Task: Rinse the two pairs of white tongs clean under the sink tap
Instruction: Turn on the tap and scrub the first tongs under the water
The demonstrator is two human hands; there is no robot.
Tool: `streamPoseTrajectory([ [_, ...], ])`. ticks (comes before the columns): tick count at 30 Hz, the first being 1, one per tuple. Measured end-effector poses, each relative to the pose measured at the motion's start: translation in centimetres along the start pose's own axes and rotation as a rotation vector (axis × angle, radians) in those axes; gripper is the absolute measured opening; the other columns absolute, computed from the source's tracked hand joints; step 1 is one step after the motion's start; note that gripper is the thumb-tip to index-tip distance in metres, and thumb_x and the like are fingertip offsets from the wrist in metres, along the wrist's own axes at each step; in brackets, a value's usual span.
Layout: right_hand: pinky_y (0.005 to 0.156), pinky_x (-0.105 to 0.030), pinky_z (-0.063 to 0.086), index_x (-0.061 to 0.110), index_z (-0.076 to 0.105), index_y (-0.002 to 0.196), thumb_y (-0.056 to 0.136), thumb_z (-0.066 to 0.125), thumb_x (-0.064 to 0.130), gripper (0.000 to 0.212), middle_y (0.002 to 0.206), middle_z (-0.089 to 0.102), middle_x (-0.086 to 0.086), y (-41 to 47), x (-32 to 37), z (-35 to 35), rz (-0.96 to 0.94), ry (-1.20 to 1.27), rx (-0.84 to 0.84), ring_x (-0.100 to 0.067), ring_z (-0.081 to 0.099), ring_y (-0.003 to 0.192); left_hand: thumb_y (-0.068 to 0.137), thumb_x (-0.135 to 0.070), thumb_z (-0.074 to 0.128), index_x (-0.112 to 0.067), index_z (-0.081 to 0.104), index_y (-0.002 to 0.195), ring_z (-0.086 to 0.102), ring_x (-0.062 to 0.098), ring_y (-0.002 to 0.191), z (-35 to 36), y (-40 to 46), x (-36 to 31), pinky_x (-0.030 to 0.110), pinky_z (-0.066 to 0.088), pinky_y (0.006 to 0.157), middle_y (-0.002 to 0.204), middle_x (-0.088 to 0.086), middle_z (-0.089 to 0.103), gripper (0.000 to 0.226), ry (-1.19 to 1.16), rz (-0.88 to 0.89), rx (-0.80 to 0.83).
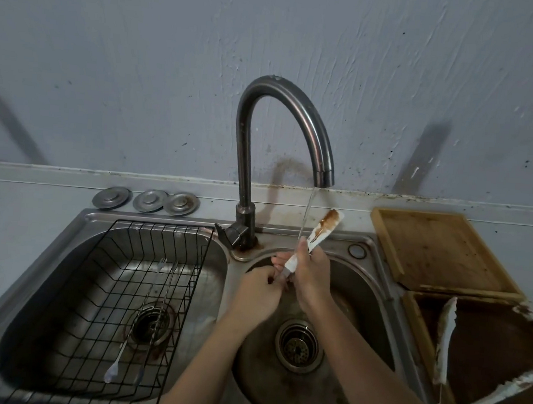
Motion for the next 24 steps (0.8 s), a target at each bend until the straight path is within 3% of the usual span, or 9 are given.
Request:
streamPoseTrajectory([
  [4, 0.061, -0.023, 0.058, 0.007, 0.047, 0.105, 0.094, 0.048, 0.001, 0.013, 0.083, 0.068, -0.018, 0.0, 0.2, 1.4, 0.017, 0.069, 0.191, -0.020, 0.072, 0.071, 0.092, -0.019, 0.050, -0.023, 0.052, 0.058, 0.054, 0.011, 0.060, -1.2, 0.5, -0.3, 0.013, 0.037, 0.054, 0.058, -0.008, 0.055, 0.035, -0.065, -0.021, -0.116],
  [10, 0.062, -0.025, 0.058, -0.001, 0.051, 0.108, 0.100, 0.033, 0.009, 0.022, 0.090, 0.068, -0.022, -0.3, 0.0, 1.9, 0.172, 0.267, 0.267, -0.023, 0.073, 0.078, 0.092, -0.024, 0.050, -0.022, 0.049, 0.052, 0.046, 0.005, 0.054, -2.4, 0.9, -0.4, 0.016, 0.031, 0.048, 0.053, -0.007, 0.050, 0.040, -0.013, -0.018, -0.164],
  [12, 0.066, -0.023, 0.058, 0.001, 0.050, 0.109, 0.094, 0.041, -0.004, 0.018, 0.097, 0.066, -0.023, -0.7, 0.1, 2.0, 0.172, 0.258, 0.330, -0.022, 0.072, 0.083, 0.092, -0.024, 0.050, -0.024, 0.049, 0.051, 0.045, 0.003, 0.052, -2.4, 0.8, -0.4, 0.015, 0.033, 0.047, 0.052, -0.008, 0.050, 0.041, -0.011, -0.007, -0.159],
  [14, 0.069, -0.023, 0.057, 0.005, 0.050, 0.108, 0.080, 0.058, -0.010, 0.032, 0.098, 0.067, -0.021, -1.0, 0.2, 1.9, 0.136, 0.220, 0.358, -0.020, 0.072, 0.085, 0.092, -0.022, 0.051, -0.024, 0.052, 0.053, 0.045, 0.002, 0.052, -2.1, 0.5, -0.5, 0.011, 0.035, 0.048, 0.053, -0.008, 0.051, 0.039, -0.036, 0.012, -0.136],
  [16, 0.069, -0.024, 0.057, 0.008, 0.050, 0.108, 0.076, 0.063, -0.004, 0.036, 0.097, 0.069, -0.018, -1.0, 0.2, 1.7, 0.113, 0.164, 0.334, -0.019, 0.071, 0.085, 0.092, -0.020, 0.051, -0.024, 0.054, 0.055, 0.047, 0.003, 0.054, -1.6, 0.2, -0.9, 0.010, 0.035, 0.049, 0.055, -0.008, 0.053, 0.037, -0.069, 0.041, -0.109],
  [18, 0.067, -0.025, 0.056, 0.010, 0.050, 0.110, 0.092, 0.048, -0.002, 0.022, 0.098, 0.070, -0.018, -1.1, 0.3, 1.4, 0.121, 0.117, 0.286, -0.019, 0.072, 0.087, 0.092, -0.021, 0.052, -0.026, 0.056, 0.055, 0.051, 0.005, 0.057, -1.1, 0.0, -1.2, 0.013, 0.035, 0.053, 0.057, -0.009, 0.057, 0.037, -0.096, 0.066, -0.068],
  [20, 0.059, -0.027, 0.055, 0.005, 0.052, 0.110, 0.099, 0.036, 0.008, 0.020, 0.095, 0.070, -0.020, -0.9, 0.3, 1.0, 0.180, 0.142, 0.240, -0.023, 0.071, 0.084, 0.092, -0.022, 0.054, -0.027, 0.057, 0.053, 0.052, 0.007, 0.059, -0.4, -0.1, -1.3, 0.022, 0.037, 0.059, 0.057, -0.008, 0.057, 0.039, -0.098, 0.064, -0.012],
  [22, 0.059, -0.032, 0.056, -0.003, 0.053, 0.105, 0.102, 0.030, 0.023, 0.034, 0.086, 0.066, -0.021, -0.6, 0.2, 0.9, 0.315, 0.237, 0.178, -0.025, 0.069, 0.074, 0.092, -0.025, 0.054, -0.027, 0.057, 0.052, 0.049, 0.009, 0.058, 0.2, -0.3, -1.1, 0.026, 0.037, 0.061, 0.056, -0.006, 0.057, 0.040, -0.106, 0.042, 0.010],
  [24, 0.050, -0.029, 0.055, -0.001, 0.053, 0.092, 0.100, 0.035, 0.029, 0.036, 0.071, 0.061, -0.016, -0.3, 0.3, 0.8, 0.382, 0.231, 0.059, -0.020, 0.062, 0.054, 0.093, -0.027, 0.051, -0.023, 0.056, 0.055, 0.047, 0.009, 0.056, 0.5, -0.4, -1.0, 0.027, 0.036, 0.060, 0.059, -0.002, 0.057, 0.038, -0.134, 0.023, -0.008],
])
Point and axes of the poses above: each hand's wrist, its own y-axis towards the middle knuckle, its own z-axis out of the palm, x = y × z, the point moved 7 cm from there along y, towards the middle knuckle
